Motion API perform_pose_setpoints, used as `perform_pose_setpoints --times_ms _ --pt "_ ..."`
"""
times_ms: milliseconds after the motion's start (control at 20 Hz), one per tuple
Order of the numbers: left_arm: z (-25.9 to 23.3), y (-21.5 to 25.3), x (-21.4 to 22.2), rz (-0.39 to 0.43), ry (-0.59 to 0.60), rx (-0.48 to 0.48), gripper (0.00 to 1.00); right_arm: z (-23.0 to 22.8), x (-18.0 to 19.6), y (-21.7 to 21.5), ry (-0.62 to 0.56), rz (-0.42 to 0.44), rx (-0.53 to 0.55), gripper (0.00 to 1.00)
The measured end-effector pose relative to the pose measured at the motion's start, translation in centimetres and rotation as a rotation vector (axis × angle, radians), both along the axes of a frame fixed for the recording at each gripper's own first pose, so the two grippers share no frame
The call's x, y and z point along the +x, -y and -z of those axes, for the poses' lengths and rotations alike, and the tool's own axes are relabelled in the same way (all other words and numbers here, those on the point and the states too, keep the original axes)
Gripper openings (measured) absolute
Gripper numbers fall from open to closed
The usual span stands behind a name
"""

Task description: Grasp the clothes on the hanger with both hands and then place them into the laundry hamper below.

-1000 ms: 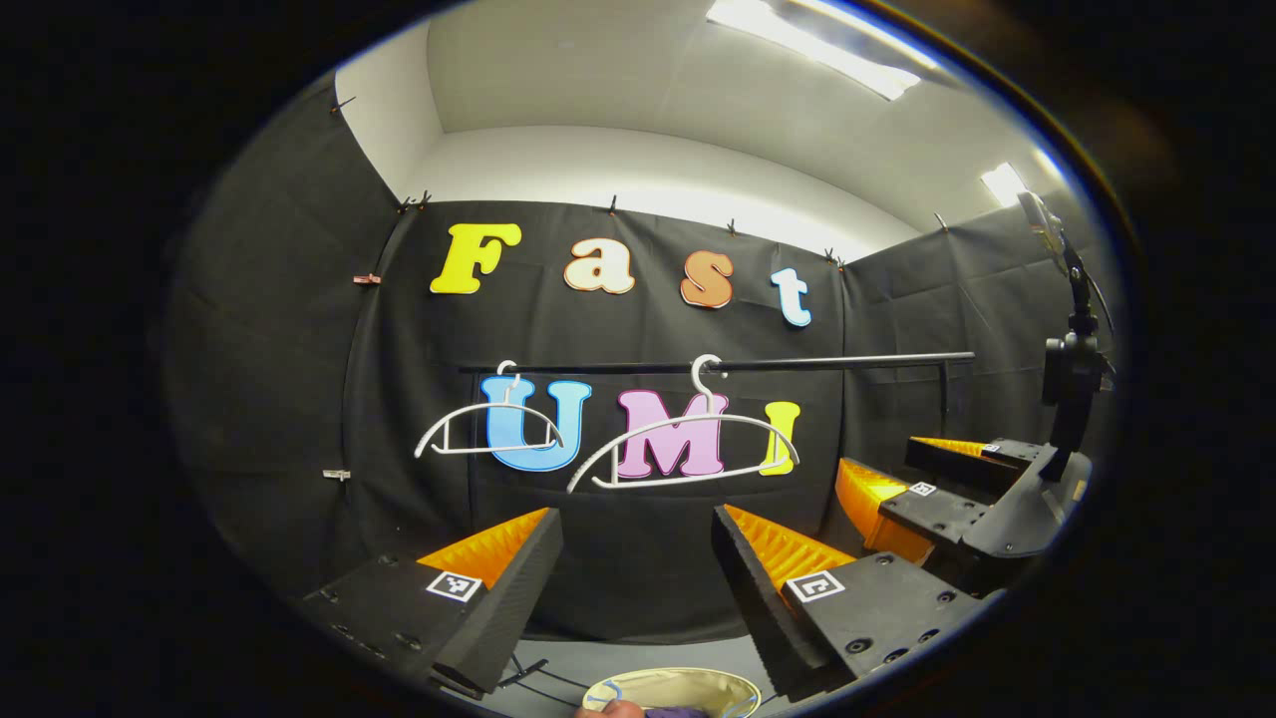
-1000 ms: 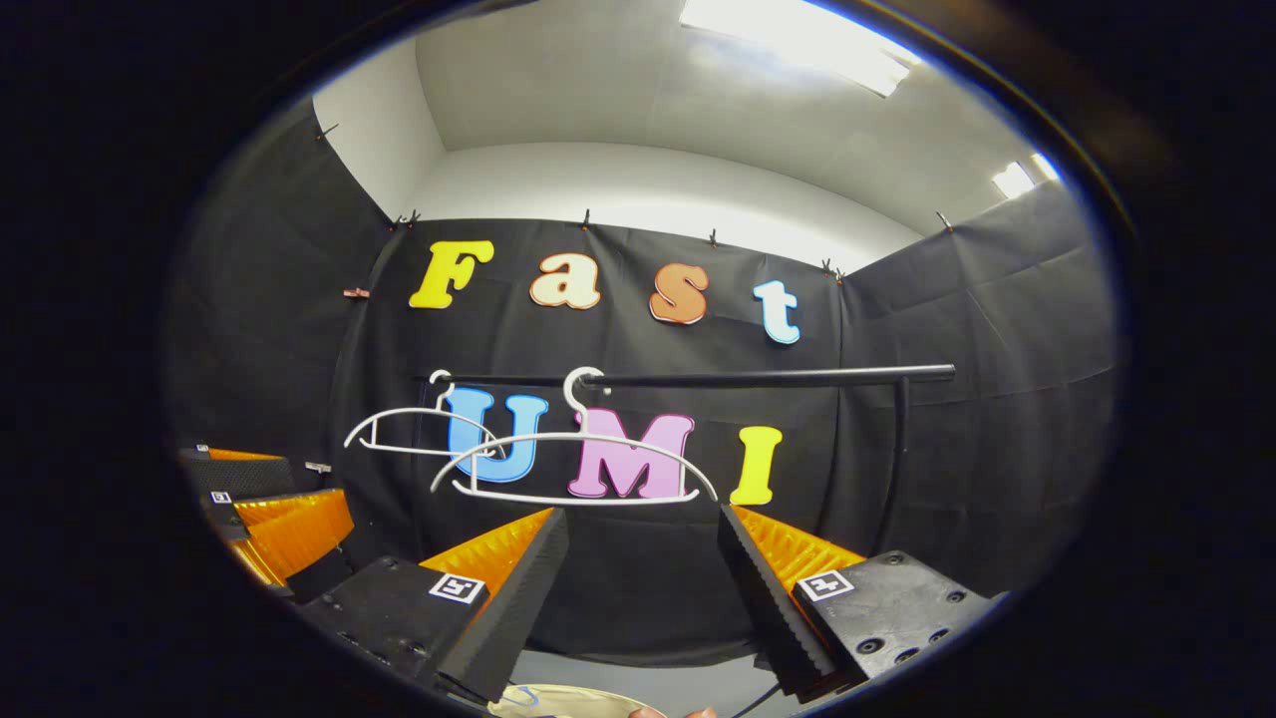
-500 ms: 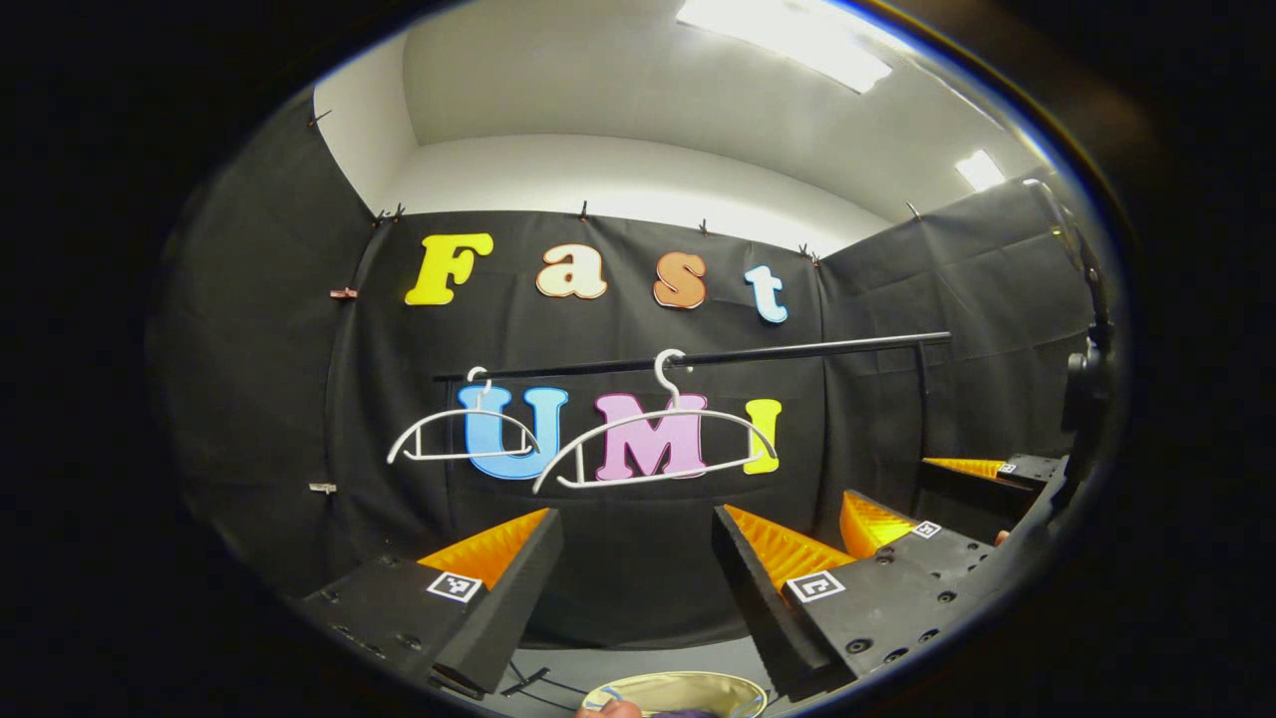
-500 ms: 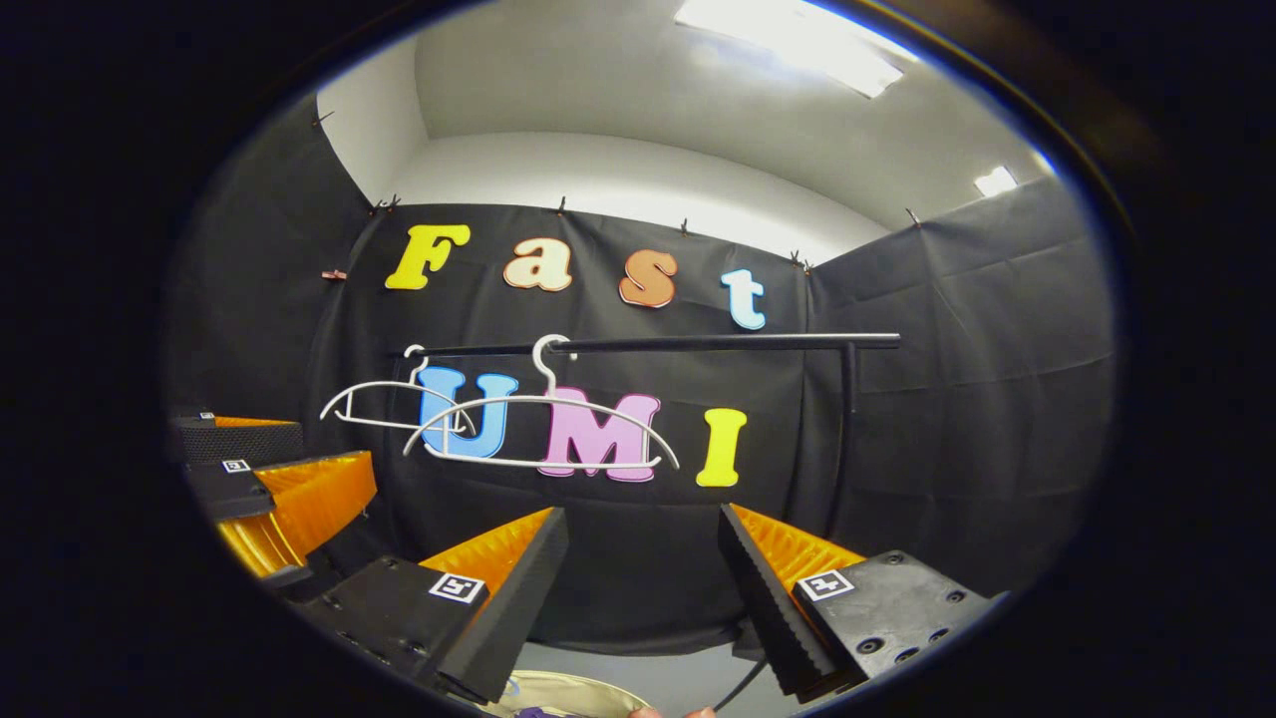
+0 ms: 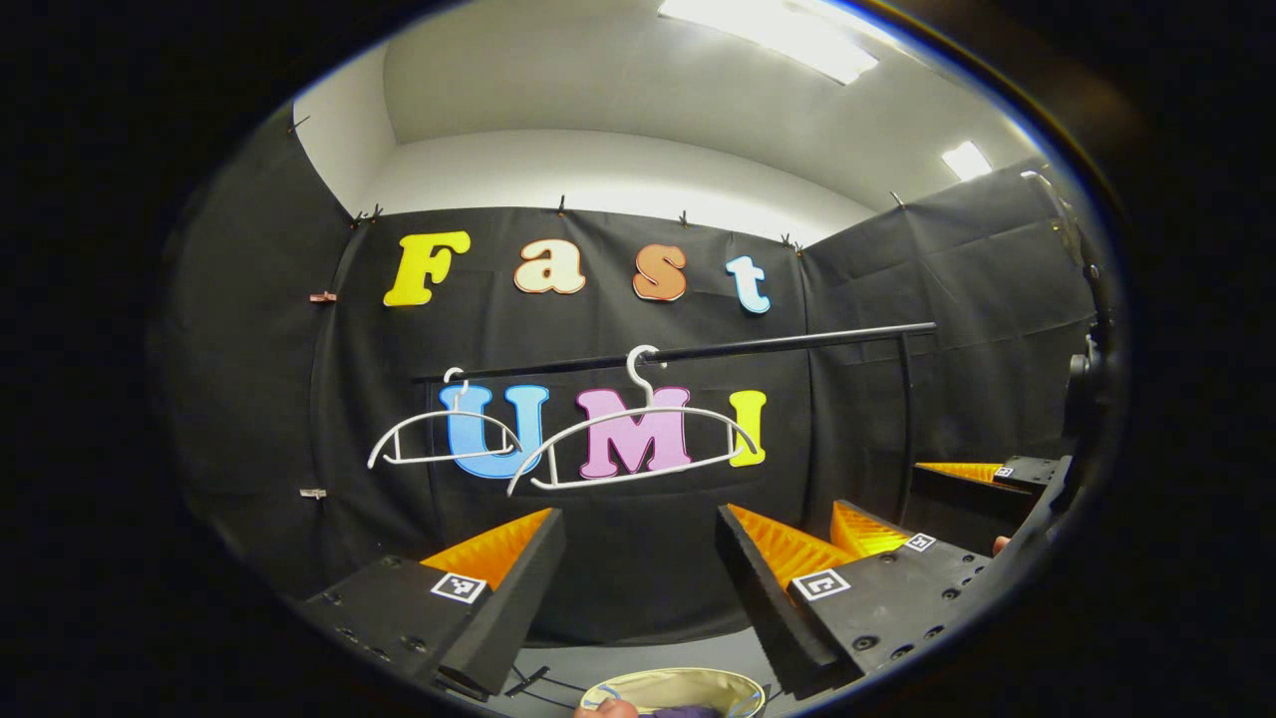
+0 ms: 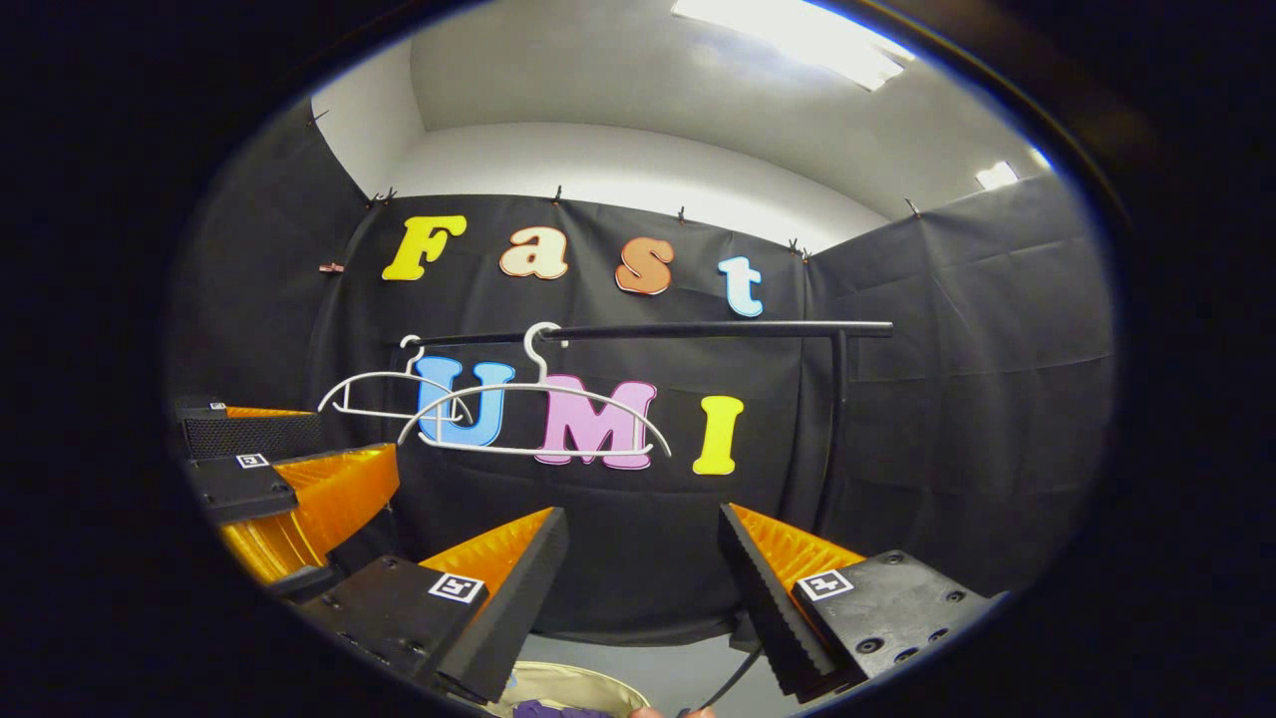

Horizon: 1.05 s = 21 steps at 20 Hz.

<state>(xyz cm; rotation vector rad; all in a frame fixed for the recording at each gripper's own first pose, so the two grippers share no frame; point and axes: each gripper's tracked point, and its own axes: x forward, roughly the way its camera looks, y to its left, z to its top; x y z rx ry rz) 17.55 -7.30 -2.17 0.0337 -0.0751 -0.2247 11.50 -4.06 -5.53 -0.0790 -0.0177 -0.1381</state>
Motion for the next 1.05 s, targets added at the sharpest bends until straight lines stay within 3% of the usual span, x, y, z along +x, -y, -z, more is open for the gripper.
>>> perform_pose_setpoints --times_ms 450,1050 --pt "-1.3 -3.4 -2.5 -0.120 -0.035 0.021 0.96 -2.7 -0.2 -1.6 -0.015 -0.077 0.087 0.98" --pt "-2.5 -1.8 -6.6 -0.140 -0.049 -0.003 0.97 -5.6 -1.7 0.2 0.037 -0.110 0.069 0.98"
